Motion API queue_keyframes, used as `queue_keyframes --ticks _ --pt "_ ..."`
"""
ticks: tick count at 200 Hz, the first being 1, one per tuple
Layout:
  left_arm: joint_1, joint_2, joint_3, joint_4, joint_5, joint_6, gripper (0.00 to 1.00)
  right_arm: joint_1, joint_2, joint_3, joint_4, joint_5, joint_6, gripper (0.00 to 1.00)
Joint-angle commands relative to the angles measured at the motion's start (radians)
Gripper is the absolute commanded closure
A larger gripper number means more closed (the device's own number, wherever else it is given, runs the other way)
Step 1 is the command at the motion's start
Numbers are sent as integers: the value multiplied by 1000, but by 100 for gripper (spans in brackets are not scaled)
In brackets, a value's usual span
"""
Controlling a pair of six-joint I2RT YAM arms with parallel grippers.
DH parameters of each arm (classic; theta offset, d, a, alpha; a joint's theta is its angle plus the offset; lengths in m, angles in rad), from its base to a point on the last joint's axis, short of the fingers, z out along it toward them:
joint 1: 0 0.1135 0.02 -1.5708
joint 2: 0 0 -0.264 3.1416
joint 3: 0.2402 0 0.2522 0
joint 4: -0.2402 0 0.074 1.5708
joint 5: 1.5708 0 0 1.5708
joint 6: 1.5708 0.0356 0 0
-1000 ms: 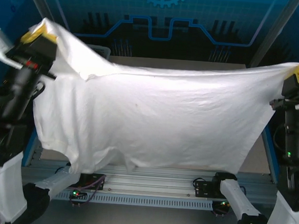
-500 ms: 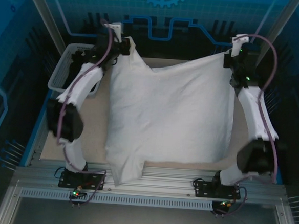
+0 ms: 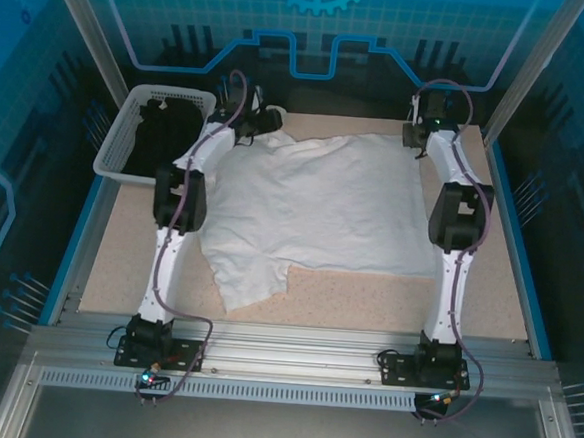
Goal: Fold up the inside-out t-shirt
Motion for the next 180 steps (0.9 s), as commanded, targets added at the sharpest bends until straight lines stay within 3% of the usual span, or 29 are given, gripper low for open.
queue_keyframes --ticks 1,23,61,106,119,180 --pt "-36 -464 -464 270 63 -181 36 24 -326 -323 -52 -185 127 54" --pt "-82 -741 -919 424 37 -247 35 26 -546 -693 46 -322 239 51" --pt "-96 -1011 -1285 246 81 -208 32 -6 -699 -961 12 -335 289 51" --pt "-116 -1279 -1491 64 116 -222 31 -123 -894 -1178 -23 -330 369 51" --pt "-133 -1341 -1522 47 115 -246 30 -130 -934 -1227 -55 -258 381 51" --pt "-188 -1369 -1505 -12 113 -226 29 -178 -908 -1258 -173 -91 423 52"
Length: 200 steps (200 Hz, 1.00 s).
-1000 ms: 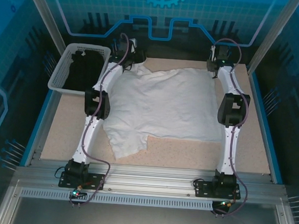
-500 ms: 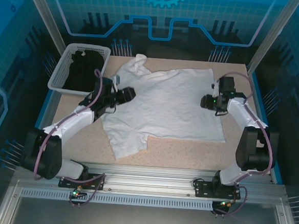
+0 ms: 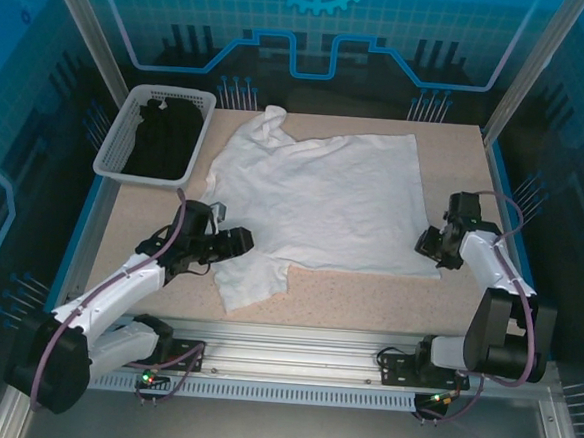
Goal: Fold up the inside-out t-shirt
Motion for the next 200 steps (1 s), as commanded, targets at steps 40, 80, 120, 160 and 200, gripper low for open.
queue_keyframes --ticks 40,80,120,160,200 --pt "-15 6 63 -90 22 46 29 -51 121 -4 -99 61 35 52" --pt "-16 5 78 -113 26 65 29 -59 211 20 -98 2 20 54" --pt "-38 -4 66 -175 7 26 31 -73 218 15 -45 -41 21 78" --pt "-166 -65 11 -351 -114 -109 35 -75 169 -13 0 -69 12 94" --pt "-256 -85 -38 -490 -201 -220 39 -78 115 -49 40 -102 12 95"
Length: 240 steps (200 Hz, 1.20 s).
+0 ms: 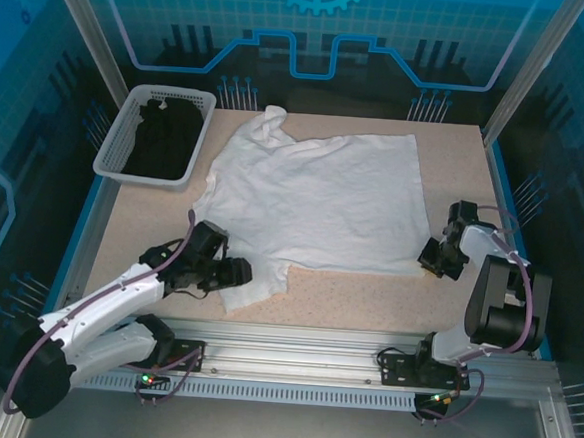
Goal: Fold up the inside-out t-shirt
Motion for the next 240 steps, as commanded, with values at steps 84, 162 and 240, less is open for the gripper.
queue_keyframes --ticks 84,162,240 --pt "-120 141 -97 9 -14 -104 52 -33 -73 -49 55 -80 -9 95" --pt "-144 147 -123 -1 -9 -92 100 -64 -126 -67 45 -62 -4 95" --pt "149 -11 87 -149 217 43 100 -81 -157 -7 38 -90 -22 95"
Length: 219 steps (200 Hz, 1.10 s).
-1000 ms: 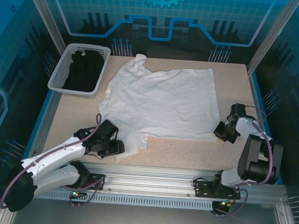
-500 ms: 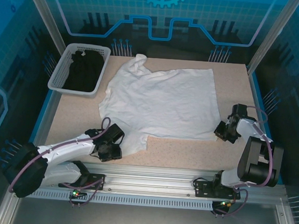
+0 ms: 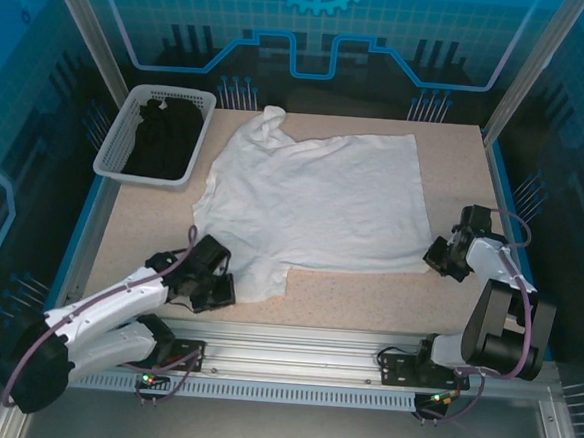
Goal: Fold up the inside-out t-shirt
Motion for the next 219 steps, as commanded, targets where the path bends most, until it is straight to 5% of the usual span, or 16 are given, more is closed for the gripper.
queue_keyframes --ticks 1,79,219 --pt "134 -18 117 -55 132 115 100 -21 -21 49 -14 -33 -18 95" --pt "454 164 390 -36 252 359 100 -17 64 209 -18 -88 -48 92" --pt "540 557 714 32 216 409 100 65 332 439 -5 -59 -57 91"
